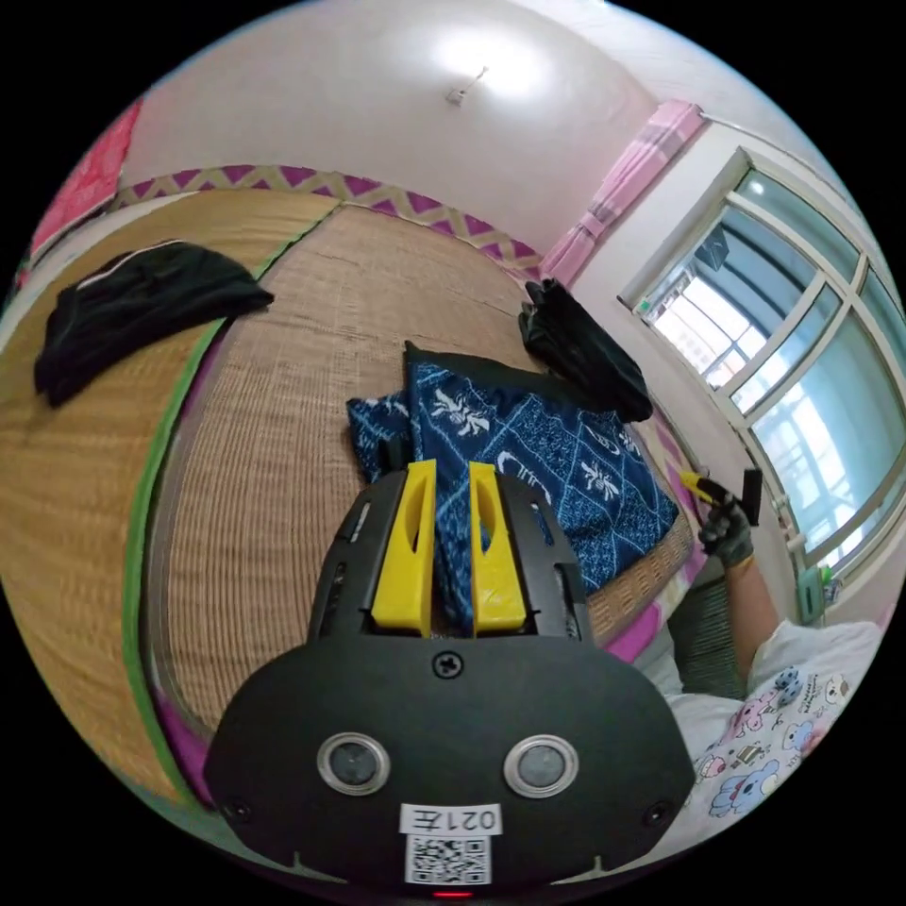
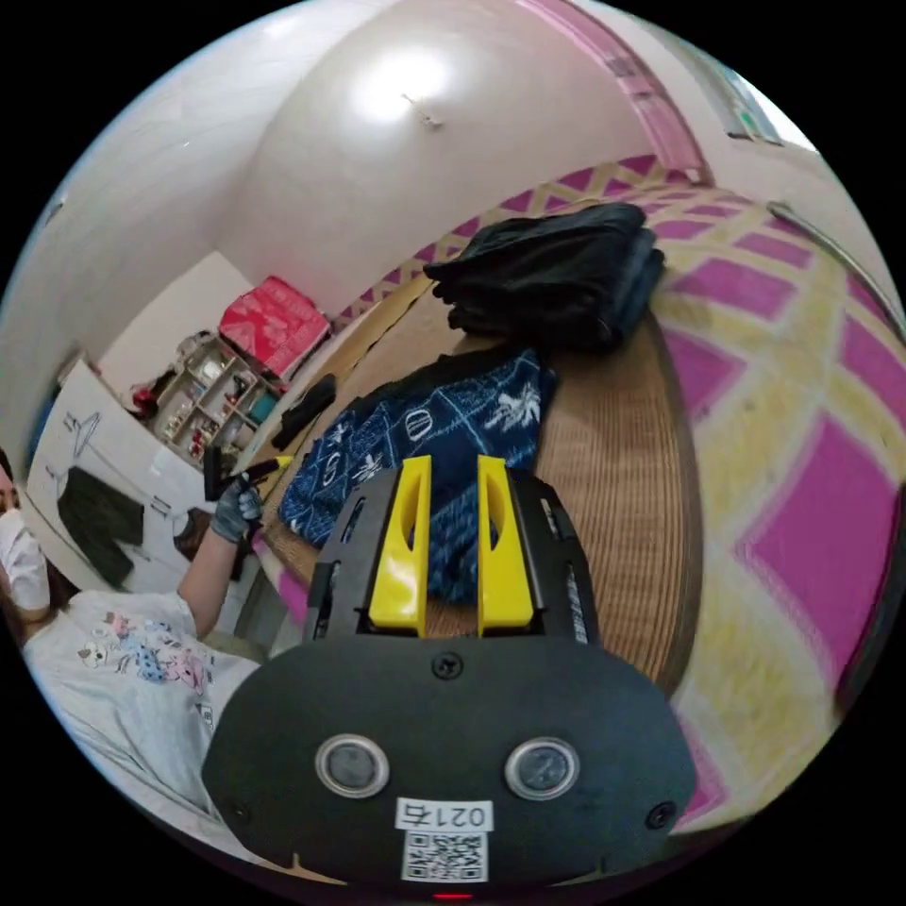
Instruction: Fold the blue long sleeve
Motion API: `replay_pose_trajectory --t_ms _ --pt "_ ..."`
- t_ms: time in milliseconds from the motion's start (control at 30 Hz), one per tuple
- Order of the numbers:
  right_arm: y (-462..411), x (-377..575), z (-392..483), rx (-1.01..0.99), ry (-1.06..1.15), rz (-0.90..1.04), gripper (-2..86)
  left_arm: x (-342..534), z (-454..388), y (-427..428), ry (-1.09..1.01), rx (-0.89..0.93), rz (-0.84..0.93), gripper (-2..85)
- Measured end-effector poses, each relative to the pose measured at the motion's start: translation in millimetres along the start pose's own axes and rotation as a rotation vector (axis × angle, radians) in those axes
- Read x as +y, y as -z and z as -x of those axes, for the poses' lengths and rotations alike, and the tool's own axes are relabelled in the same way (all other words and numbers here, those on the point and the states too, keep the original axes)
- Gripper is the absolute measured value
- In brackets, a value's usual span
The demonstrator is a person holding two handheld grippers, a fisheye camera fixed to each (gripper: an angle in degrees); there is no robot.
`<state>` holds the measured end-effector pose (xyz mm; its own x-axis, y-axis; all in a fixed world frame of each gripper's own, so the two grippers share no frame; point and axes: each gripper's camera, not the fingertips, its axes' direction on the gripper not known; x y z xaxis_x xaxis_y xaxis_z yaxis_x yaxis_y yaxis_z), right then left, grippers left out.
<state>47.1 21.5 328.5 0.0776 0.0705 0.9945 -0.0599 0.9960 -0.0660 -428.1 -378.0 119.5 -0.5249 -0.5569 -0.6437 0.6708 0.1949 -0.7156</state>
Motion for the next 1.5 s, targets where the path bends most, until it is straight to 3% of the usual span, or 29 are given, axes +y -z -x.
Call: replay_pose_trajectory --t_ms 133,367,533,700,867,1067,1167,1333,1500 --pt "-44.3 -75.1 -18.3 0.138 0.041 0.112 9.8 -60.7 13.2 -41.2 -0.004 0.005 0.067 7.7" --pt "-85.5 -134.4 -69.1 -0.003 -0.114 0.194 10.2 -113.5 54.5 -102.2 0.115 0.116 0.173 9.5" --pt "-93.1 -139.5 -77.5 -0.092 -0.152 0.204 3.2 -119.1 68.9 -112.2 0.177 0.268 0.188 2.7" --pt "-43.9 -121.8 -51.9 -0.26 -0.056 0.043 0.0 -99.6 46.0 -53.7 0.03 0.409 -0.039 -0.4" --pt "59.8 -68.8 26.4 -0.478 0.249 -0.07 0.1 -30.7 -30.5 68.5 -0.324 0.482 -0.199 -0.8" --pt "165.2 79.9 126.8 -0.605 0.607 0.074 0.1 126.8 -110.6 181.4 -0.624 0.63 -0.176 -0.9" --pt "174.2 162.5 149.2 -0.613 0.631 0.186 0.2 202.7 -124.5 176.6 -0.557 0.694 -0.035 -0.8" --pt "125.7 272.2 137.5 -0.63 0.424 0.376 0.8 307.0 -116.1 116.1 -0.313 0.676 0.132 -0.5" --pt "101.7 321.4 105.5 -0.526 0.212 0.353 4.3 359.2 -74.7 86.1 -0.106 0.665 0.071 -0.1"
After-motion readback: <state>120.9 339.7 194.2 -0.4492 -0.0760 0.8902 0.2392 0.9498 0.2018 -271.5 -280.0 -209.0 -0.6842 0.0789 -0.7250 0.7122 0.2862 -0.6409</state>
